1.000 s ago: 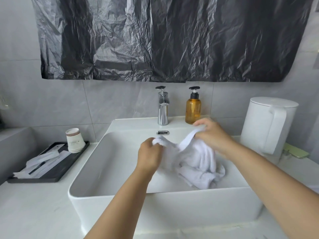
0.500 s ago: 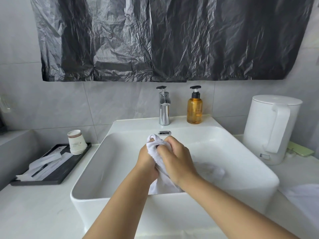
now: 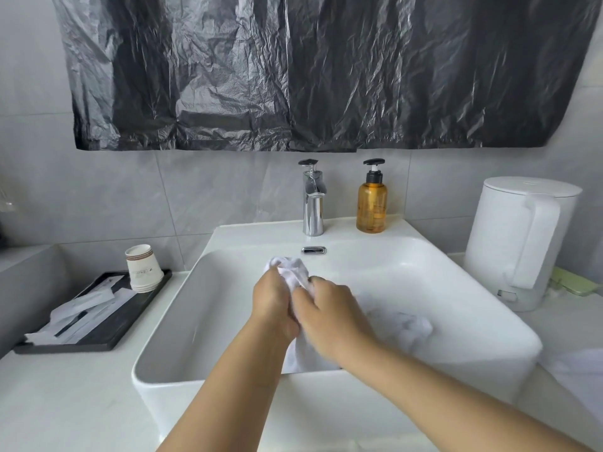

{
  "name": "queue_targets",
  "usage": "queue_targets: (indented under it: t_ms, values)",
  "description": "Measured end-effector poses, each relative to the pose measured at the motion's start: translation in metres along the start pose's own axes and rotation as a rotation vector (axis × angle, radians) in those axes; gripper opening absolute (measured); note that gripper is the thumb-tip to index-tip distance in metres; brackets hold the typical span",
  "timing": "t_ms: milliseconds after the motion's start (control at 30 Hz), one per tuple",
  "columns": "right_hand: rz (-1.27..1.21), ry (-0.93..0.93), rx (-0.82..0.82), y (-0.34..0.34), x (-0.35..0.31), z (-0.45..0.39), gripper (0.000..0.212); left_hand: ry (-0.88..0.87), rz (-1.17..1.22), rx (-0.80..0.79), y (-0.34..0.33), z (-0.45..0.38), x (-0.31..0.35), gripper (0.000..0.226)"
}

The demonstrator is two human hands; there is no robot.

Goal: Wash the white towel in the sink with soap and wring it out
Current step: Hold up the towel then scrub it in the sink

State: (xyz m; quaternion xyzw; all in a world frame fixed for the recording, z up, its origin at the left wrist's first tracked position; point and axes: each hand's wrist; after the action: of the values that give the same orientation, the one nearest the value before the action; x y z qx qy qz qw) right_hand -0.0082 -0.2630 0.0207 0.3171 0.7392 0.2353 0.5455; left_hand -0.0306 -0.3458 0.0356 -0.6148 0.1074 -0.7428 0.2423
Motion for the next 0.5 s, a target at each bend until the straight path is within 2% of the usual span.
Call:
queue_targets:
  t_ms: [67, 133, 200, 267, 367, 500]
  values:
    - [-0.042, -0.046, 0.044, 0.001, 0.003, -0.005, 0.038, 0.035, -0.072, -0.022, -0.001, 0.002, 0.000, 0.041]
    - [-0.094, -0.154, 0.081, 0.004, 0.012, -0.025, 0.044, 0.073, -0.118, -0.116, -0.003, 0.011, -0.001, 0.037]
    - [-0.105, -0.252, 0.068, 0.010, 0.018, -0.042, 0.047, 0.099, -0.172, -0.194, -0.005, 0.017, -0.002, 0.036]
    - [-0.088, -0.288, 0.042, 0.008, 0.023, -0.049, 0.046, 0.115, -0.191, -0.193, -0.004, 0.015, -0.004, 0.040]
    - [-0.072, -0.205, 0.012, 0.001, 0.020, -0.034, 0.046, 0.116, -0.127, -0.097, 0.000, 0.010, -0.004, 0.034]
    - [0.016, -0.070, -0.070, 0.000, 0.013, -0.005, 0.032, 0.122, -0.083, 0.006, 0.003, 0.002, -0.004, 0.027]
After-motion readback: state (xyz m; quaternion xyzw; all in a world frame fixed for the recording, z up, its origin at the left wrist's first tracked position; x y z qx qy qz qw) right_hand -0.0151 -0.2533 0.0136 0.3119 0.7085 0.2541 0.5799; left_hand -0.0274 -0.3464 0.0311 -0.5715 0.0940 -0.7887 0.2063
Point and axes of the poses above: each hand's wrist, its own z-axis away from the middle knuckle, its own y-axis out of the back of the hand, x = y × z, and after that the axes turned 3 degrees about z, right-handed
